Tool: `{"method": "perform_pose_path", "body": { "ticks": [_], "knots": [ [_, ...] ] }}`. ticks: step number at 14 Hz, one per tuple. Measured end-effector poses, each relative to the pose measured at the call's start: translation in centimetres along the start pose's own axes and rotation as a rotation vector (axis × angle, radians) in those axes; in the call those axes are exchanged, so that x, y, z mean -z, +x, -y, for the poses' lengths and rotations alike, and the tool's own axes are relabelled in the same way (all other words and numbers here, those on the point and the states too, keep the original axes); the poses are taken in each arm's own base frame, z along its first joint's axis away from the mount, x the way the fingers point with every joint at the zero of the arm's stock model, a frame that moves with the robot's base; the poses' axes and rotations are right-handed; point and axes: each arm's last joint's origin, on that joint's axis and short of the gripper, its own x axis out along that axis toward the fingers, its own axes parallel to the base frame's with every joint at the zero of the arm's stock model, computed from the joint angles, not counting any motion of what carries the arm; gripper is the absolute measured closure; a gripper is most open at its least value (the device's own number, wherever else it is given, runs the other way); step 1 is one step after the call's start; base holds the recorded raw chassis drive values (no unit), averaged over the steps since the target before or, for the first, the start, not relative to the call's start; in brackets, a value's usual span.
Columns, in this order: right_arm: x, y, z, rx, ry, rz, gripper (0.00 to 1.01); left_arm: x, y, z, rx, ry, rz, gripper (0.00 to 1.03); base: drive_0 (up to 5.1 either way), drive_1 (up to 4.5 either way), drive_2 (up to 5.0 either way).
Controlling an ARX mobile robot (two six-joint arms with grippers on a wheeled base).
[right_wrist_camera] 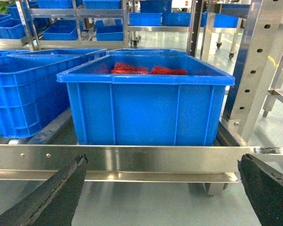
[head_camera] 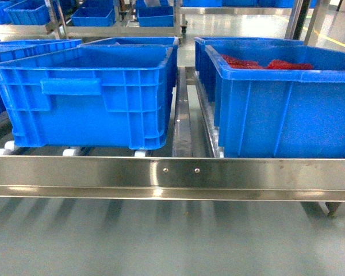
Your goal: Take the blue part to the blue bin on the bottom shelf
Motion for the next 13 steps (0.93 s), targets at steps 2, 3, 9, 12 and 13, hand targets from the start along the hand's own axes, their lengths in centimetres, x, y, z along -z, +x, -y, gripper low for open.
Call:
{"method": "perform_pose_path", "body": {
  "ticks": [2,3,9,12,13],
  "knots": [
    [-0.01,0.00,0.00,0.000,0.000,0.002,0.03,0.00,0.00,0.00,0.000,0.000,0.000,0.59,0.0,0.00,0.0],
    [-0.01,0.00,0.00,0.000,0.000,0.001,0.03,-0.05,-0.04,-0.01,0.000,-0.002,0.005,0.59,2.4,2.27,-5.2],
    [-0.04,0.00,0.00,0.000,0.000,0.005,0.03,0.02,0.04,0.01,0.000,0.001,-0.003,0.59,2.5,2.38,-5.1],
    [-0.04,0.00,0.00,0.001,0.000,0.004,0.03,0.01,0.04,0.01,0.000,0.000,-0.001,0.59,0.0,4.02,-4.0],
    [-0.04,0.00,0.00,0.000,0.000,0.004,0.03,0.02,0.04,0.02,0.001,0.001,-0.003,0.59,0.0,4.16,-4.1]
  ]
}}
